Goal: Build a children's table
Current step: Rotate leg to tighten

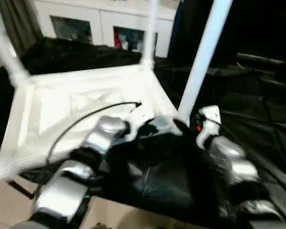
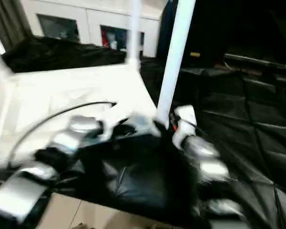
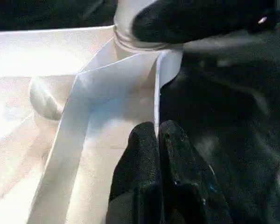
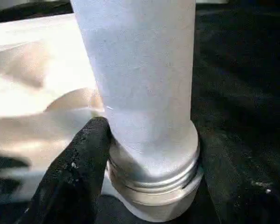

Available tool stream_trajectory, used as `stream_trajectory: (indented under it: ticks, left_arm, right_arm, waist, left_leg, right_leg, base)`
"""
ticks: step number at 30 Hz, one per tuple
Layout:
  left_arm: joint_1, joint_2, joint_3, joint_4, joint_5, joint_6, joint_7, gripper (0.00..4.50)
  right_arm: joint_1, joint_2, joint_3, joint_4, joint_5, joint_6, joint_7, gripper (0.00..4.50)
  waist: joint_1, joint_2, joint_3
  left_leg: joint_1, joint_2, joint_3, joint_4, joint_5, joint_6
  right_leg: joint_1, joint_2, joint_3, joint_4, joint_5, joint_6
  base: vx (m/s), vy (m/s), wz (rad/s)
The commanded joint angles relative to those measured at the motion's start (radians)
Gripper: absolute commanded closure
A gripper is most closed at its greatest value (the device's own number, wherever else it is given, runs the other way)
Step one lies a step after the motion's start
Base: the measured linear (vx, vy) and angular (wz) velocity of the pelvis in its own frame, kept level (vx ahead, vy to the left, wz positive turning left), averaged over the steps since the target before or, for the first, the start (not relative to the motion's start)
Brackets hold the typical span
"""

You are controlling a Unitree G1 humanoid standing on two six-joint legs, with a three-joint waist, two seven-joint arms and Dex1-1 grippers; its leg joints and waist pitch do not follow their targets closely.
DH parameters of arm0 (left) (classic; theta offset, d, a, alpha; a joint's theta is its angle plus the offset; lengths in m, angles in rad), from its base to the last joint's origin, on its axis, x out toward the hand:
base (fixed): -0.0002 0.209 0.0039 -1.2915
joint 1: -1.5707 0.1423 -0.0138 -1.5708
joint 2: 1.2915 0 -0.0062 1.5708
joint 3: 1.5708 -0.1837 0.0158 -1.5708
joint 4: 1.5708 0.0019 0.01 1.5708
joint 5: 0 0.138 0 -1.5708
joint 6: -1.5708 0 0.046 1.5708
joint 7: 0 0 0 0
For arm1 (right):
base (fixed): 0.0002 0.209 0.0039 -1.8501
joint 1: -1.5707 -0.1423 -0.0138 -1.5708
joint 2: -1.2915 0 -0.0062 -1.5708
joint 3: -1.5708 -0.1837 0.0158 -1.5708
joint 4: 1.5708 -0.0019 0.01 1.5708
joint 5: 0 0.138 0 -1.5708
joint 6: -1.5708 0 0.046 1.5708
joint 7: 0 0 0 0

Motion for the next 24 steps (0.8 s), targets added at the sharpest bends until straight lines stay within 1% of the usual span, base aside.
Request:
stream_trajectory:
  ticks: [1, 3, 4, 5, 6, 7, 9, 10, 11, 12, 14, 15, 16, 19, 23, 24]
  left_arm:
    - [-0.009, -0.051, -0.024, 0.007, -0.002, -0.010, -0.004, 4.50]
    - [-0.011, -0.051, -0.025, 0.012, 0.002, -0.013, -0.007, 4.50]
    - [-0.011, -0.048, -0.024, 0.013, 0.001, -0.014, -0.013, 4.50]
    - [-0.011, -0.042, -0.021, 0.016, 0.003, -0.018, -0.018, 4.50]
    - [-0.008, -0.033, -0.020, 0.013, 0.001, -0.021, -0.032, 4.50]
    - [-0.004, -0.019, -0.021, 0.010, -0.001, -0.026, -0.054, 4.50]
    - [-0.001, -0.007, -0.021, 0.007, -0.003, -0.030, -0.069, 4.50]
    - [0.002, 0.001, -0.021, 0.003, -0.006, -0.032, -0.084, 4.50]
    - [0.010, 0.019, -0.024, -0.010, -0.013, -0.036, -0.122, 4.50]
    - [0.011, 0.021, -0.025, -0.011, -0.014, -0.037, -0.127, 4.50]
    - [0.022, 0.040, -0.029, -0.030, -0.023, -0.038, -0.176, 4.50]
    - [0.037, 0.063, -0.034, -0.054, -0.035, -0.045, -0.234, 4.50]
    - [0.037, 0.063, -0.034, -0.054, -0.035, -0.045, -0.234, 4.50]
    - [0.037, 0.063, -0.034, -0.054, -0.035, -0.045, -0.234, 4.50]
    - [0.040, 0.066, -0.034, -0.057, -0.037, -0.047, -0.243, 4.50]
    - [0.056, 0.091, -0.040, -0.080, -0.047, -0.056, -0.299, 4.50]
  right_arm:
    - [0.016, 0.023, 0.045, 0.058, -0.063, 0.032, -0.033, 1.90]
    - [0.010, 0.030, 0.049, 0.059, -0.062, 0.015, -0.025, 1.90]
    - [0.011, 0.028, 0.056, 0.053, -0.062, 0.003, -0.003, 1.90]
    - [0.012, 0.022, 0.063, 0.048, -0.071, -0.023, 0.015, 1.55]
    - [0.014, 0.018, 0.058, 0.040, -0.057, -0.026, 0.044, 1.34]
    - [0.016, 0.006, 0.058, 0.030, -0.042, -0.029, 0.084, 1.20]
    - [0.018, -0.012, 0.070, 0.022, -0.045, -0.039, 0.114, 1.11]
    - [0.020, -0.026, 0.077, 0.015, -0.044, -0.046, 0.141, 0.99]
    - [0.026, -0.057, 0.093, -0.003, -0.036, -0.055, 0.213, 0.99]
    - [0.027, -0.061, 0.095, -0.005, -0.035, -0.056, 0.221, 0.99]
    - [0.039, -0.097, 0.113, -0.031, -0.020, -0.058, 0.309, 0.99]
    - [0.055, -0.138, 0.130, -0.058, -0.008, -0.062, 0.406, 0.99]
    - [0.055, -0.138, 0.130, -0.058, -0.008, -0.062, 0.406, 0.99]
    - [0.055, -0.138, 0.130, -0.058, -0.008, -0.062, 0.406, 0.99]
    - [0.057, -0.144, 0.132, -0.062, -0.007, -0.063, 0.420, 0.99]
    - [0.067, -0.173, 0.139, -0.078, 0.006, -0.064, 0.489, 0.99]
  waist:
    - [0.001, -0.006, -0.048]
    - [0.003, -0.006, -0.050]
    - [0.004, -0.006, -0.051]
    - [0.005, -0.007, -0.051]
    - [0.006, -0.007, -0.050]
    - [0.006, -0.009, -0.050]
    - [0.007, -0.007, -0.049]
    - [0.007, -0.007, -0.049]
    - [0.008, -0.008, -0.048]
    - [0.008, -0.008, -0.048]
    - [0.008, -0.009, -0.048]
    - [0.008, -0.010, -0.048]
    - [0.007, -0.009, -0.049]
    - [0.006, -0.009, -0.050]
    - [0.006, -0.010, -0.049]
    - [0.007, -0.011, -0.049]
  left_leg:
    - [0.003, 0.026, -0.017, -0.075, -0.206, 0.020]
    - [-0.001, 0.023, -0.015, -0.071, -0.183, 0.039]
    - [-0.001, 0.024, -0.015, -0.071, -0.173, 0.043]
    - [-0.002, 0.024, -0.014, -0.070, -0.164, 0.049]
    - [-0.003, 0.024, -0.014, -0.070, -0.163, 0.052]
    - [-0.003, 0.024, -0.013, -0.070, -0.164, 0.056]
    - [-0.003, 0.025, -0.014, -0.070, -0.164, 0.060]
    - [-0.002, 0.025, -0.014, -0.070, -0.167, 0.060]
    - [-0.002, 0.025, -0.013, -0.070, -0.171, 0.062]
    - [-0.002, 0.025, -0.013, -0.070, -0.175, 0.064]
    - [-0.003, 0.027, -0.015, -0.071, -0.177, 0.069]
    - [-0.004, 0.027, -0.014, -0.070, -0.175, 0.071]
    - [-0.005, 0.030, -0.014, -0.069, -0.169, 0.082]
    - [-0.001, 0.029, -0.012, -0.068, -0.157, 0.082]
    - [-0.001, 0.029, -0.012, -0.068, -0.159, 0.077]
    - [0.000, 0.029, -0.012, -0.068, -0.161, 0.077]
  right_leg:
    - [0.036, -0.068, 0.041, -0.089, -0.249, -0.178]
    - [0.042, -0.070, 0.041, -0.084, -0.198, -0.191]
    - [0.043, -0.070, 0.041, -0.082, -0.187, -0.193]
    - [0.044, -0.070, 0.040, -0.082, -0.175, -0.197]
    - [0.044, -0.071, 0.040, -0.081, -0.175, -0.199]
    - [0.045, -0.071, 0.040, -0.082, -0.180, -0.199]
    - [0.045, -0.069, 0.039, -0.082, -0.180, -0.203]
    - [0.045, -0.071, 0.039, -0.082, -0.182, -0.204]
    - [0.046, -0.071, 0.039, -0.083, -0.185, -0.204]
    - [0.045, -0.071, 0.039, -0.084, -0.192, -0.203]
    - [0.048, -0.072, 0.039, -0.083, -0.196, -0.203]
    - [0.049, -0.072, 0.039, -0.082, -0.190, -0.205]
    - [0.048, -0.071, 0.039, -0.078, -0.159, -0.218]
    - [0.046, -0.070, 0.040, -0.075, -0.132, -0.235]
    - [0.046, -0.070, 0.040, -0.076, -0.146, -0.236]
    - [0.047, -0.070, 0.039, -0.077, -0.149, -0.236]
  base:
    - [0.000, 0.000, 0.00]
    - [0.000, 0.000, 0.00]
    - [0.000, 0.000, 0.00]
    - [0.000, 0.000, 0.00]
    - [0.000, 0.000, 0.00]
    - [0.000, 0.000, 0.00]
    - [0.000, 0.000, 0.00]
    - [0.000, 0.000, 0.00]
    - [0.000, 0.000, 0.00]
    - [0.000, 0.000, 0.00]
    - [0.000, 0.000, 0.00]
    - [0.000, 0.000, 0.00]
    - [0.000, 0.000, 0.00]
    - [0.000, 0.000, 0.00]
    - [0.000, 0.000, 0.00]
    - [0.000, 0.000, 0.00]
